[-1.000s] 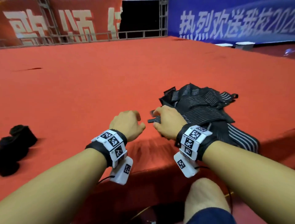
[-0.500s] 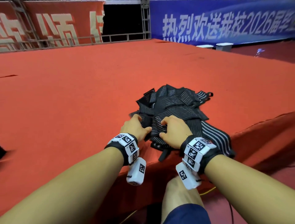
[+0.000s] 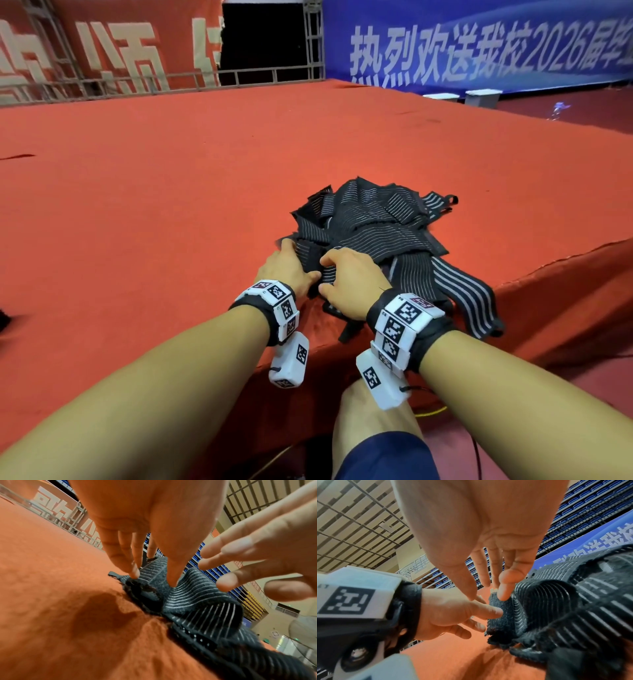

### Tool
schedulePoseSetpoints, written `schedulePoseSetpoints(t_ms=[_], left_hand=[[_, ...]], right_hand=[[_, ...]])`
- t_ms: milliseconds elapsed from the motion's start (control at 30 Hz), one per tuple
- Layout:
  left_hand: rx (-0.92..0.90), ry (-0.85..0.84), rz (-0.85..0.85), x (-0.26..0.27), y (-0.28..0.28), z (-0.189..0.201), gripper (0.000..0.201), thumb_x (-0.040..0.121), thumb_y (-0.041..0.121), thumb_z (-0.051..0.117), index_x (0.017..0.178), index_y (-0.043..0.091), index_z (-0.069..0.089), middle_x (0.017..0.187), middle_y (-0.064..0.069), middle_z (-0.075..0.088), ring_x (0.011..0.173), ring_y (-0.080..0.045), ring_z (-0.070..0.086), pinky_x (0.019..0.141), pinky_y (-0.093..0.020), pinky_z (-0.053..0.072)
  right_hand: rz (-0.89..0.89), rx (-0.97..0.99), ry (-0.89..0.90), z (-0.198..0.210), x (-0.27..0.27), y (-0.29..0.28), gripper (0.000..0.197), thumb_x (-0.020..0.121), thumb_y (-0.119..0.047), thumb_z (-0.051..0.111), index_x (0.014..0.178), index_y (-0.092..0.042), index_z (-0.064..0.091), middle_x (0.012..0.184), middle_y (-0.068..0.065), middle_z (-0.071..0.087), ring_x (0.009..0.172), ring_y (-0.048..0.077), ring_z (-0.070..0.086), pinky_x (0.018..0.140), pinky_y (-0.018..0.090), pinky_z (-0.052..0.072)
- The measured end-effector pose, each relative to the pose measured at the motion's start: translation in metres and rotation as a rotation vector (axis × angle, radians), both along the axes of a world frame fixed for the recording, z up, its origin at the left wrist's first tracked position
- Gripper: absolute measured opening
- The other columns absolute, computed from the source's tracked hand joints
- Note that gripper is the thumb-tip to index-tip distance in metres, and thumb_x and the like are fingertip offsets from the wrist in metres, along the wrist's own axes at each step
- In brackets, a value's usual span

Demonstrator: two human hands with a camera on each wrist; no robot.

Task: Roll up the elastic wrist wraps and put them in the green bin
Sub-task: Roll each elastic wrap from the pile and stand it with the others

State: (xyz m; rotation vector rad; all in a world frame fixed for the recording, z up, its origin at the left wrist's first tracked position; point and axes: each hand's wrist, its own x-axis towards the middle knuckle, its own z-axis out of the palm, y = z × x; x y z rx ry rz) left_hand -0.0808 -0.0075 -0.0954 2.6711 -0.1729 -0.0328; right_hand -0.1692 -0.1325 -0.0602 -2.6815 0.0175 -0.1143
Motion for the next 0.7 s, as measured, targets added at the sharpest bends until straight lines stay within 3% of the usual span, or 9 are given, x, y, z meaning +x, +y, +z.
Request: schedulePoseSetpoints(t_ms=[100,233,367,500,633,700], left_hand=[[0.019,0.011,-0.004,0.002,-0.003,0.000,0.062,0.088,0.038,0.073,0.137,0.020,0.039,0.118,-0.014,0.067,0.109,-0.041,0.064,0.087,-0.044,0.053],[0.084,-0.033,-0.068,0.001,-0.006,-0.003,0.040,0.089,0.025,0.064,0.128,0.024,0.055,0.121,-0.015,0.067,0.110,-0.042,0.062,0.084,-0.042,0.049],[0.069,-0.143,-0.067,-0.006,0.003,0.001,0.033,0.084,0.024,0.056,0.117,0.026,0.063,0.111,-0.010,0.070,0.104,-0.039,0.062,0.074,-0.037,0.044],[0.064,-0.233,0.006,-0.009,0.032,0.011,0.035,0.081,0.020,0.052,0.112,0.023,0.069,0.102,-0.013,0.071,0.102,-0.037,0.059,0.088,-0.042,0.049],[-0.117,-0.216,0.117,-0.008,0.069,0.019,0.027,0.082,0.017,0.052,0.103,0.023,0.068,0.093,-0.012,0.071,0.092,-0.040,0.063,0.077,-0.038,0.046],[-0.208,-0.225,0.118,-0.011,0.085,0.021,0.016,0.077,0.018,0.051,0.089,0.024,0.061,0.083,-0.009,0.069,0.084,-0.040,0.062,0.071,-0.038,0.047]], right_hand=[[0.003,-0.003,0.021,-0.001,0.005,0.002,0.051,0.092,-0.026,0.066,0.140,-0.016,0.053,0.142,0.006,0.053,0.131,0.029,0.050,0.106,0.038,0.044],[0.014,0.010,0.062,-0.005,0.012,0.001,0.055,0.094,-0.026,0.065,0.145,-0.014,0.048,0.148,0.007,0.050,0.135,0.029,0.047,0.109,0.037,0.041],[-0.023,0.038,0.137,-0.013,0.022,-0.001,0.058,0.093,-0.027,0.065,0.145,-0.010,0.046,0.144,0.011,0.052,0.133,0.030,0.050,0.107,0.037,0.042],[-0.103,0.084,0.168,-0.016,0.031,0.003,0.046,0.090,-0.026,0.067,0.131,-0.007,0.056,0.127,0.011,0.064,0.119,0.030,0.059,0.098,0.036,0.049],[-0.121,0.081,0.152,-0.019,0.042,0.015,0.057,0.085,-0.025,0.071,0.136,-0.008,0.051,0.132,0.010,0.060,0.120,0.031,0.058,0.098,0.037,0.049],[-0.099,0.074,0.153,-0.018,0.044,0.023,0.066,0.083,-0.025,0.073,0.141,-0.010,0.046,0.134,0.011,0.059,0.121,0.032,0.057,0.098,0.038,0.050]])
